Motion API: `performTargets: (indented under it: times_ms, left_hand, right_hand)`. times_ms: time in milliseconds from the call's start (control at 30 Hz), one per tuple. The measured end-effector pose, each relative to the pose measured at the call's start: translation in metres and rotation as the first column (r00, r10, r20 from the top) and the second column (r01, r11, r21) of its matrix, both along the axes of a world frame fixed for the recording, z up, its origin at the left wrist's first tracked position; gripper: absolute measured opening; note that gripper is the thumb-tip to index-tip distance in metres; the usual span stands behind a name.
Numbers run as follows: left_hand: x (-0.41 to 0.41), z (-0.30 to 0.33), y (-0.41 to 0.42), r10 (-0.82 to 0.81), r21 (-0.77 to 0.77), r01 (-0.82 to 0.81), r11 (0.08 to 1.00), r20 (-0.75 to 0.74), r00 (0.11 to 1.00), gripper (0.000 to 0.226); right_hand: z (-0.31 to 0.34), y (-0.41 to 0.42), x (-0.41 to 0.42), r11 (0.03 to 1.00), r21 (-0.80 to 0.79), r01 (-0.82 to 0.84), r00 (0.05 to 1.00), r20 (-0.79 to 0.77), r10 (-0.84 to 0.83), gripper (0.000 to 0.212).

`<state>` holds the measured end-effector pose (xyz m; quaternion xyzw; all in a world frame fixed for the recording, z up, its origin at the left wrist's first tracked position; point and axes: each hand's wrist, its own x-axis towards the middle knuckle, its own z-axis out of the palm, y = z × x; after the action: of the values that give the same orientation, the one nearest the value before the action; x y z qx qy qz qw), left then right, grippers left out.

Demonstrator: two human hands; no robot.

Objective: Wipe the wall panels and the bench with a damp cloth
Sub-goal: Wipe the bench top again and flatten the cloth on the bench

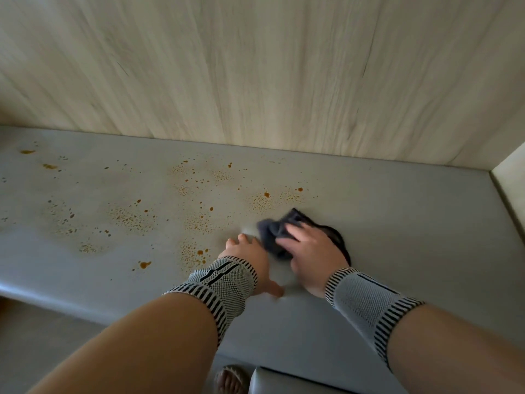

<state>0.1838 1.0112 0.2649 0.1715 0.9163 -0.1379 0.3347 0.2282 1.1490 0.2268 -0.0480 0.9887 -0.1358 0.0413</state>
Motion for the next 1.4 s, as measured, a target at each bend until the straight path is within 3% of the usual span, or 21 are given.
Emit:
performTargets:
  times_ms: [67,133,233,300,367,433,500,533,633,700,767,833,900,967,1000,1100,1167,1233,1267,1333,1400]
  left_hand:
    - [-0.01,0.004,0.004,0.069,0.057,-0.066,0.996,-0.052,0.996,0.094]
    - [-0.026,0.006,0.006,0.153,0.165,-0.134,0.977,-0.109,0.982,0.095]
    - [-0.05,-0.006,0.007,0.266,0.262,-0.24,0.935,-0.071,0.961,0.121]
    - [-0.059,-0.024,0.003,0.292,0.261,-0.281,0.924,-0.003,0.957,0.133]
    - [-0.064,-0.039,0.001,0.285,0.247,-0.278,0.928,0.009,0.959,0.14]
    - [-0.067,-0.042,0.0,0.261,0.226,-0.257,0.94,0.011,0.965,0.144]
    - [-0.068,-0.041,0.0,0.245,0.211,-0.24,0.948,0.002,0.97,0.145]
    - [-0.068,-0.041,-0.001,0.244,0.214,-0.239,0.947,0.004,0.97,0.144]
    - [-0.066,-0.043,-0.003,0.252,0.245,-0.25,0.937,0.023,0.967,0.141]
    - [-0.066,-0.043,-0.003,0.25,0.245,-0.249,0.937,0.024,0.968,0.14]
    - [-0.066,-0.044,-0.003,0.253,0.242,-0.251,0.937,0.02,0.967,0.14]
    - [-0.066,-0.046,-0.002,0.253,0.24,-0.247,0.939,0.009,0.968,0.14]
    - [-0.067,-0.047,-0.003,0.242,0.235,-0.234,0.943,-0.002,0.97,0.142]
    - [-0.068,-0.048,-0.003,0.227,0.223,-0.22,0.95,-0.006,0.974,0.142]
    - [-0.067,-0.047,-0.003,0.224,0.218,-0.217,0.951,-0.004,0.975,0.142]
    - [-0.067,-0.045,-0.003,0.236,0.225,-0.234,0.946,0.014,0.972,0.14]
    - [-0.067,-0.045,-0.002,0.24,0.227,-0.237,0.945,0.017,0.971,0.14]
    - [-0.067,-0.046,-0.002,0.237,0.219,-0.235,0.947,0.019,0.971,0.14]
    - [-0.068,-0.046,-0.002,0.237,0.215,-0.235,0.948,0.02,0.971,0.14]
    - [-0.068,-0.046,-0.001,0.234,0.209,-0.232,0.95,0.014,0.972,0.14]
    - [-0.068,-0.047,0.0,0.227,0.205,-0.222,0.953,0.0,0.974,0.14]
  right_hand:
    - [0.002,0.018,-0.003,0.999,0.022,-0.028,0.998,0.049,0.027,0.05]
    - [-0.003,0.044,-0.012,0.977,0.094,0.189,0.98,0.042,-0.194,0.049]
    - [0.0,0.065,-0.025,0.782,0.111,0.613,0.781,0.065,-0.621,0.048]
    - [0.001,0.05,-0.038,0.698,0.108,0.708,0.685,0.136,-0.716,0.048]
    - [-0.003,0.026,-0.045,0.78,0.097,0.618,0.779,0.057,-0.625,0.047]
    - [-0.009,0.006,-0.041,0.942,0.043,0.334,0.943,-0.019,-0.333,0.048]
    - [-0.008,0.011,-0.038,0.996,-0.022,0.09,0.996,-0.02,-0.091,0.052]
    - [-0.005,0.023,-0.039,0.997,-0.048,0.06,0.998,-0.018,-0.061,0.053]
    - [-0.005,0.067,-0.046,0.965,0.01,0.26,0.965,-0.015,-0.26,0.049]
    - [-0.005,0.083,-0.052,0.844,0.053,0.534,0.845,-0.01,-0.535,0.047]
    - [-0.005,0.072,-0.062,0.761,0.105,0.64,0.761,0.051,-0.647,0.046]
    - [-0.007,0.047,-0.066,0.83,0.105,0.547,0.832,0.038,-0.553,0.044]
    - [-0.012,0.024,-0.06,0.964,0.035,0.263,0.965,-0.02,-0.262,0.048]
    - [-0.01,0.022,-0.051,0.999,-0.037,0.005,1.0,0.0,-0.005,0.058]
    - [-0.008,0.031,-0.051,0.998,-0.061,-0.024,1.0,0.008,0.025,0.057]
    - [-0.006,0.067,-0.053,0.978,0.031,0.204,0.979,0.009,-0.204,0.049]
    - [-0.006,0.081,-0.055,0.873,0.081,0.482,0.876,-0.021,-0.482,0.047]
    - [-0.003,0.076,-0.061,0.781,0.104,0.616,0.78,0.053,-0.623,0.046]
    - [-0.003,0.068,-0.064,0.773,0.12,0.622,0.768,0.097,-0.633,0.047]
    - [-0.005,0.046,-0.065,0.837,0.123,0.534,0.834,0.086,-0.545,0.046]
    - [-0.003,0.029,-0.064,0.927,-0.04,0.373,0.927,-0.01,-0.374,0.045]
